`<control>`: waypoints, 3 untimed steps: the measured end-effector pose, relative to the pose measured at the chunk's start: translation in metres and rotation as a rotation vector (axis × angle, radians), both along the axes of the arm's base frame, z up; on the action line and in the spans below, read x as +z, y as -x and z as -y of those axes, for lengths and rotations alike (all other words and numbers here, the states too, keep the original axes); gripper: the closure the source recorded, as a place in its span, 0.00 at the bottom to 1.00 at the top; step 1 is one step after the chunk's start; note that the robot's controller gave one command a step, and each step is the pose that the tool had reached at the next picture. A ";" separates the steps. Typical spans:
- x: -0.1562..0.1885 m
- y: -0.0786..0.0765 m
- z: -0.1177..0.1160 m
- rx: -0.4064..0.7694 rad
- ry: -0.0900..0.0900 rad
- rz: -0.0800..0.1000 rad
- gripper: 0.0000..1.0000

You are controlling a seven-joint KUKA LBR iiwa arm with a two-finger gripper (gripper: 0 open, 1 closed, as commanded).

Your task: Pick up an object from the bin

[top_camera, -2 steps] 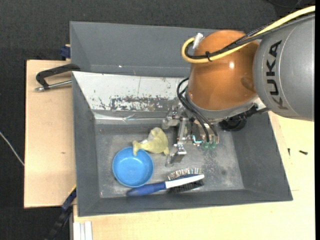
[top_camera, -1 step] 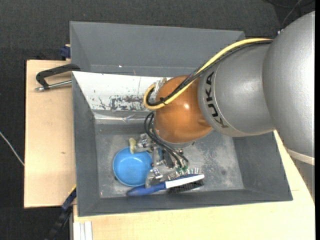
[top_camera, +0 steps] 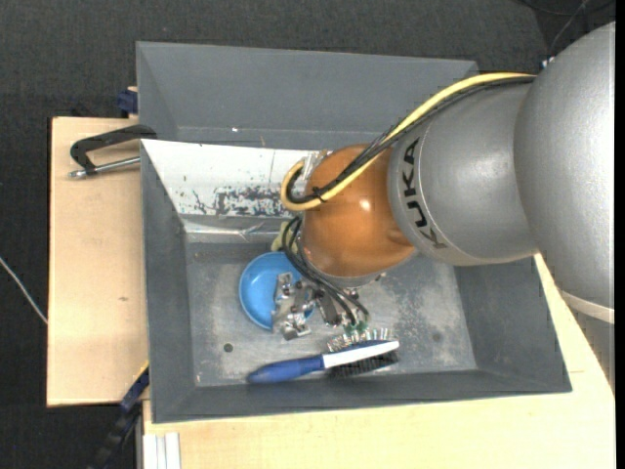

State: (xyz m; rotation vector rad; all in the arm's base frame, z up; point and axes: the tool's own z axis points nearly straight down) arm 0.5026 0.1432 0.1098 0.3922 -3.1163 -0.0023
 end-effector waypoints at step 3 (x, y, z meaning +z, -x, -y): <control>-0.022 -0.010 0.055 -0.172 -0.001 0.003 0.00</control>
Offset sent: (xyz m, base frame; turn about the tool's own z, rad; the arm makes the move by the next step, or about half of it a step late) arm -0.0011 -0.0155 0.0763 0.0229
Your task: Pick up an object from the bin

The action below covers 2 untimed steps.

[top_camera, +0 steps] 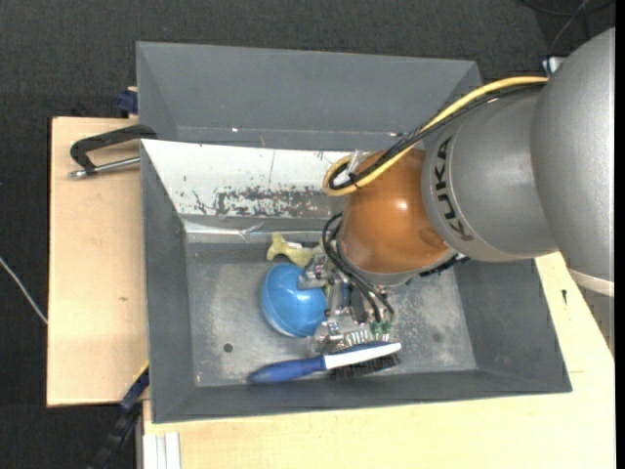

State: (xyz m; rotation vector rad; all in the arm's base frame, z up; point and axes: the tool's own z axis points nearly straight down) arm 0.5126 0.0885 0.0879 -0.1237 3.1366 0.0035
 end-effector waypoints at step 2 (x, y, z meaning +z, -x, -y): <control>0.044 -0.054 -0.051 0.003 -0.004 0.005 1.00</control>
Offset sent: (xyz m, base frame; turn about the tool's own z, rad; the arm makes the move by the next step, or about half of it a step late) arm 0.0000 0.0000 0.0000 0.0000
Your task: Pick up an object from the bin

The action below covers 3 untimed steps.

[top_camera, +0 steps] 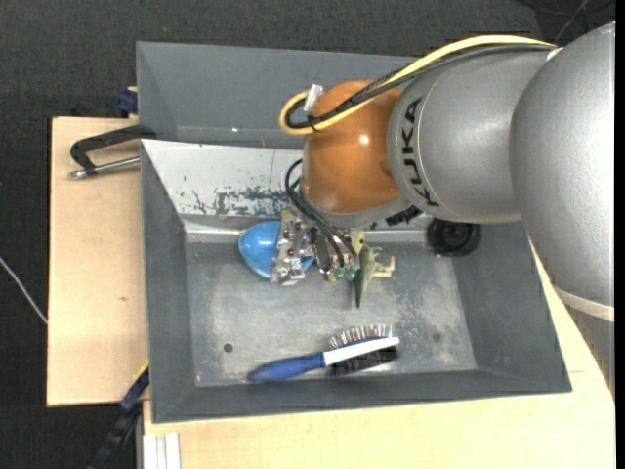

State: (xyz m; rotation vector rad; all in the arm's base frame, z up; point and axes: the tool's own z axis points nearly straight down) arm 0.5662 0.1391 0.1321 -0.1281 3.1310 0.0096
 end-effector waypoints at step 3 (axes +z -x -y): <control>0.169 -0.015 -0.022 -0.006 0.004 -0.002 1.00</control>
Offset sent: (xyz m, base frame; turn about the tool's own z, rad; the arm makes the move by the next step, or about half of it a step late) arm 0.0143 0.0205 0.1681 0.0078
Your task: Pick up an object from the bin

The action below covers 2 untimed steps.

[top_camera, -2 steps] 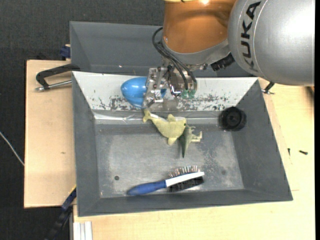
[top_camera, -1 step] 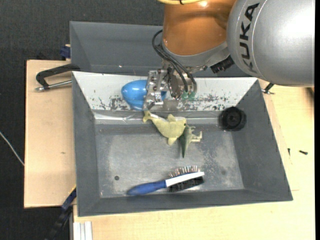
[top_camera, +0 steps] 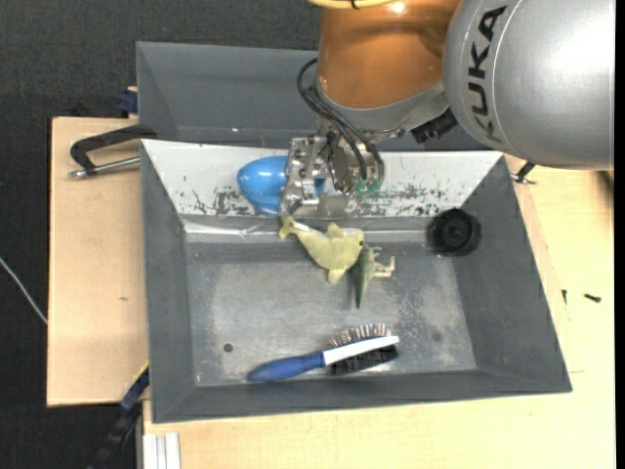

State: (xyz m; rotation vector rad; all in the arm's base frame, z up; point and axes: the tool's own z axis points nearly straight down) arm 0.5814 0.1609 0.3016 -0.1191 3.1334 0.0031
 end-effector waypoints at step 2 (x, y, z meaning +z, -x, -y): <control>-0.085 0.057 0.065 -0.039 0.000 0.001 1.00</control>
Offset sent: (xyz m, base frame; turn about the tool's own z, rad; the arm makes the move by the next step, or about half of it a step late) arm -0.0110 -0.0399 -0.1572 0.0358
